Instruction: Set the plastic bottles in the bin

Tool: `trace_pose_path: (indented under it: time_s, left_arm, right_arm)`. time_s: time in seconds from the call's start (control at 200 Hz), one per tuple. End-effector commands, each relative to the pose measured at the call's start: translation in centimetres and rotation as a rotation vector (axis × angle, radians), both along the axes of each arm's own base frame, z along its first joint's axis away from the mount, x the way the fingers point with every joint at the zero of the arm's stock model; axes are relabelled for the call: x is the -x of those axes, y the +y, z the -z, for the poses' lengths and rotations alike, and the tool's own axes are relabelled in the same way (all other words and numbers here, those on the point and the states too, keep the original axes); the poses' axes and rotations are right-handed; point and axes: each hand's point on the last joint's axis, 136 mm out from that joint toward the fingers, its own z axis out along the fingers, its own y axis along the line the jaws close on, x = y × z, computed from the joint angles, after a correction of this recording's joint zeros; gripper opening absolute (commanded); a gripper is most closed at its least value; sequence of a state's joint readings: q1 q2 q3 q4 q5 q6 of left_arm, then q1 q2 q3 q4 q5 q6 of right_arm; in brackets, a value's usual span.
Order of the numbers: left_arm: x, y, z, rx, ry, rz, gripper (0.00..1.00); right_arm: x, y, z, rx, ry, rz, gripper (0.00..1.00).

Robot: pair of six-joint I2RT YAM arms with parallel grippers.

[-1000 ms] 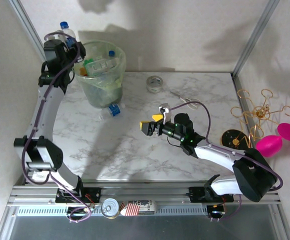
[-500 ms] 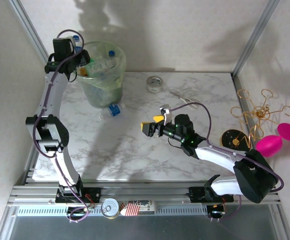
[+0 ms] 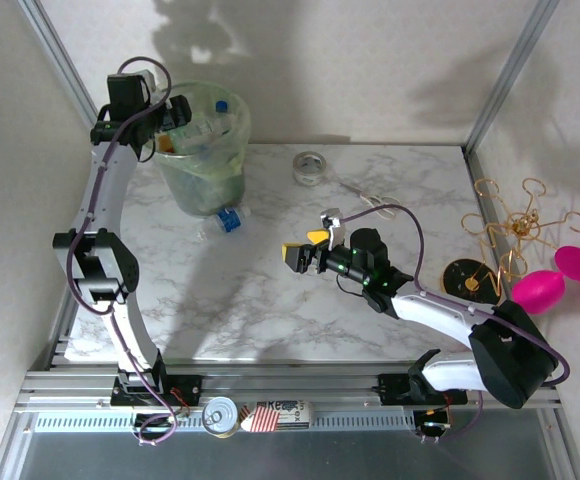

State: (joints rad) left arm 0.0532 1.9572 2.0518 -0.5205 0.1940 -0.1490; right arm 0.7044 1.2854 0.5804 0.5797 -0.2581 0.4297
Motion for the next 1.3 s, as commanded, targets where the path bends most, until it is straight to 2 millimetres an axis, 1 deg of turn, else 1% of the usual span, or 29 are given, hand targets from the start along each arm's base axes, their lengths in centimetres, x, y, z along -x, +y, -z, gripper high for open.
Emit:
trace_pose_path:
  time_s: [0.0, 0.125, 0.18, 0.346, 0.421, 0.491, 0.571, 0.596, 0.601, 0.611, 0.646, 0.776, 0.801, 0.831, 0.971, 1.032, 1.037, 1.042, 1.047, 1.052, 1.057, 1.062, 1.067, 1.072, 1.077, 1.082, 1.162, 1.202, 1.292]
  left_arm:
    - [1.2, 0.7, -3.4, -0.015, -0.059, -0.041, 1.00]
    - [1.7, 0.9, -5.1, 0.000, -0.100, -0.060, 1.00]
    - [2.1, 0.8, -6.3, 0.015, -0.127, -0.067, 0.99]
    - [4.1, -1.0, -10.7, 0.070, -0.229, -0.028, 1.00]
    - [5.7, -2.4, -12.6, 0.085, -0.278, -0.003, 1.00]
    - [7.4, -3.5, -13.5, 0.102, -0.313, 0.020, 1.00]
    - [9.6, -4.5, -14.0, 0.137, -0.356, 0.035, 1.00]
    - [10.2, -4.6, -13.7, 0.152, -0.363, 0.037, 1.00]
    - [10.4, -4.6, -14.0, 0.156, -0.371, 0.038, 1.00]
    - [10.5, -4.7, -13.6, 0.161, -0.368, 0.038, 1.00]
    - [11.7, -4.9, -13.7, 0.182, -0.391, 0.039, 1.00]
    - [15.1, -5.5, -11.4, 0.233, -0.412, 0.033, 1.00]
    - [15.5, -5.7, -10.3, 0.239, -0.400, 0.029, 1.00]
    - [16.4, -5.9, -9.8, 0.246, -0.405, 0.025, 1.00]
    - [19.1, -6.3, -4.2, 0.291, -0.359, -0.006, 1.00]
    - [19.8, -6.1, -0.8, 0.310, -0.329, -0.026, 1.00]
    - [19.8, -6.1, -0.2, 0.310, -0.318, -0.031, 1.00]
    - [20.0, -6.0, -0.5, 0.313, -0.329, -0.033, 1.00]
    - [20.0, -6.0, 0.5, 0.312, -0.310, -0.039, 1.00]
    - [20.0, -6.0, 0.8, 0.314, -0.307, -0.043, 1.00]
    - [20.1, -5.9, 0.6, 0.317, -0.316, -0.044, 1.00]
    - [20.2, -5.9, 1.5, 0.316, -0.301, -0.048, 1.00]
    - [20.3, -5.9, 1.2, 0.321, -0.312, -0.048, 1.00]
    - [20.3, -5.9, 1.4, 0.324, -0.310, -0.051, 1.00]
    - [20.3, -5.9, 1.8, 0.325, -0.306, -0.052, 1.00]
    - [20.4, -5.9, 2.7, 0.323, -0.289, -0.056, 1.00]
    - [21.2, -5.6, 6.6, 0.339, -0.260, -0.080, 0.99]
    - [21.4, -5.5, 8.2, 0.343, -0.252, -0.091, 1.00]
    - [21.6, -5.1, 10.8, 0.347, -0.251, -0.111, 1.00]
  right_arm:
    - [-0.2, -0.5, -0.3, -0.001, -0.022, 0.018, 0.99]
    - [-0.2, -0.4, -0.2, -0.001, -0.018, 0.016, 0.99]
    - [-0.2, -0.4, -0.3, -0.002, -0.020, 0.017, 0.99]
    - [-0.4, -0.3, -0.2, -0.001, -0.017, 0.019, 0.99]
    - [-0.3, -0.2, -0.2, -0.007, -0.016, 0.015, 0.99]
    - [-0.4, -0.1, -0.4, -0.014, -0.017, 0.012, 0.99]
    - [-0.4, 0.0, -0.4, -0.018, -0.018, 0.009, 0.99]
    - [-0.4, 0.0, -0.4, -0.017, -0.018, 0.008, 0.99]
    - [-0.4, 0.0, -0.4, -0.018, -0.019, 0.007, 0.99]
    - [-0.4, 0.0, -0.4, -0.018, -0.018, 0.008, 0.99]
    - [-0.4, 0.1, -0.4, -0.018, -0.018, 0.007, 0.99]
    - [-0.5, 0.2, -0.3, -0.014, -0.015, 0.000, 0.99]
    - [-0.4, 0.3, -0.3, -0.014, -0.015, -0.001, 0.99]
    - [-0.4, 0.3, -0.2, -0.015, -0.011, -0.003, 0.99]
    - [-0.5, 0.5, -0.2, -0.024, -0.004, -0.007, 0.99]
    - [-0.5, 0.7, 0.0, -0.025, 0.004, -0.014, 0.99]
    - [-0.5, 0.7, 0.0, -0.025, 0.003, -0.014, 0.99]
    - [-0.5, 0.7, 0.0, -0.026, 0.005, -0.014, 0.99]
    - [-0.5, 0.7, 0.0, -0.026, 0.005, -0.015, 0.99]
    - [-0.5, 0.7, 0.0, -0.026, 0.005, -0.016, 0.99]
    - [-0.5, 0.7, 0.0, -0.026, 0.006, -0.015, 0.99]
    - [-0.5, 0.7, 0.0, -0.026, 0.006, -0.016, 0.99]
    - [-0.5, 0.7, 0.0, -0.027, 0.008, -0.017, 0.99]
    - [-0.5, 0.8, 0.0, -0.027, 0.007, -0.017, 0.99]
    - [-0.5, 0.8, 0.0, -0.027, 0.008, -0.017, 0.99]
    - [-0.6, 0.8, 0.0, -0.027, 0.009, -0.017, 0.99]
    - [-0.6, 1.0, 0.1, -0.031, 0.016, -0.024, 0.99]
    - [-0.7, 1.1, 0.3, -0.030, 0.022, -0.025, 0.99]
    - [-0.8, 1.3, 0.5, -0.031, 0.034, -0.030, 0.99]
